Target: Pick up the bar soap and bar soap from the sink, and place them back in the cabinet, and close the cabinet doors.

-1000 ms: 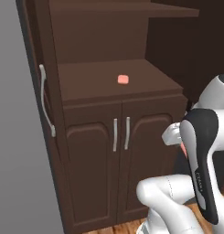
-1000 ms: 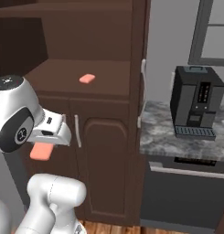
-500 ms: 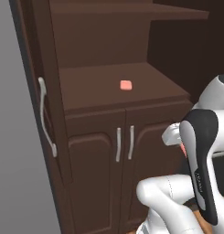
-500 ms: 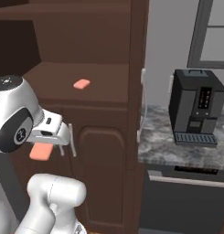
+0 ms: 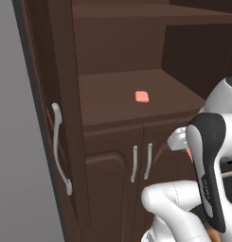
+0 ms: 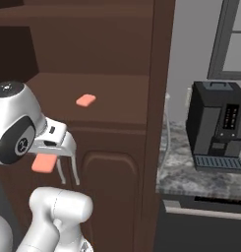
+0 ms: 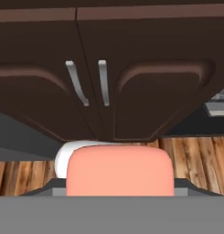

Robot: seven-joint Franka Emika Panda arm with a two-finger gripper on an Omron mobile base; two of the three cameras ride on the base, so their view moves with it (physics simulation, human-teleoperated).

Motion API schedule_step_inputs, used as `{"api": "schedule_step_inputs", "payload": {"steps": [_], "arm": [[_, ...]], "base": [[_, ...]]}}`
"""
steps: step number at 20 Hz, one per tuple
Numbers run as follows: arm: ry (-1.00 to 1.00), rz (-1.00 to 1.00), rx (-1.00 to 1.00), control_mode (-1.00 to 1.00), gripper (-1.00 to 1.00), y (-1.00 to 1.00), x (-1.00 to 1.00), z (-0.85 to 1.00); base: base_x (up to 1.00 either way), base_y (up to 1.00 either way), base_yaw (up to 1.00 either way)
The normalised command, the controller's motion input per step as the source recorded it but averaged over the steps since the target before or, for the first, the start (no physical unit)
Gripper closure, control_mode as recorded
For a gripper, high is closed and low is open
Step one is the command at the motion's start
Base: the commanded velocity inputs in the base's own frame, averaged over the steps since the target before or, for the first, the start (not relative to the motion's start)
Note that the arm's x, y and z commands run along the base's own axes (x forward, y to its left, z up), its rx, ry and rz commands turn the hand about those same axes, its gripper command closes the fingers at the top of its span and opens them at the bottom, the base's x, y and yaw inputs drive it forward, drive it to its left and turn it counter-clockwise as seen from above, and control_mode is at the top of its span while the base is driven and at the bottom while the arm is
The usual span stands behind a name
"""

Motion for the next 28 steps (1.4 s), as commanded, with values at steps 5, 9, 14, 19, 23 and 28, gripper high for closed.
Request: {"api": "schedule_step_inputs", "payload": {"steps": [5,9,14,19,23,28], "arm": [[0.00,0.00,0.00,1.00,1.00,0.00,0.00,0.00],[0.00,0.00,0.00,1.00,1.00,0.00,0.00,0.00],[0.00,0.00,0.00,1.00,1.00,0.00,0.00,0.00],[0.00,0.00,0.00,1.00,1.00,0.00,0.00,0.00],[0.00,0.00,0.00,1.00,1.00,0.00,0.00,0.00],[0.00,0.00,0.00,1.00,1.00,0.00,0.00,0.00]], "base": [[0.29,0.19,0.00],[0.09,0.18,0.00],[0.00,0.13,0.00],[0.02,0.17,0.03],[0.00,0.19,0.04],[0.00,0.06,0.07]]}}
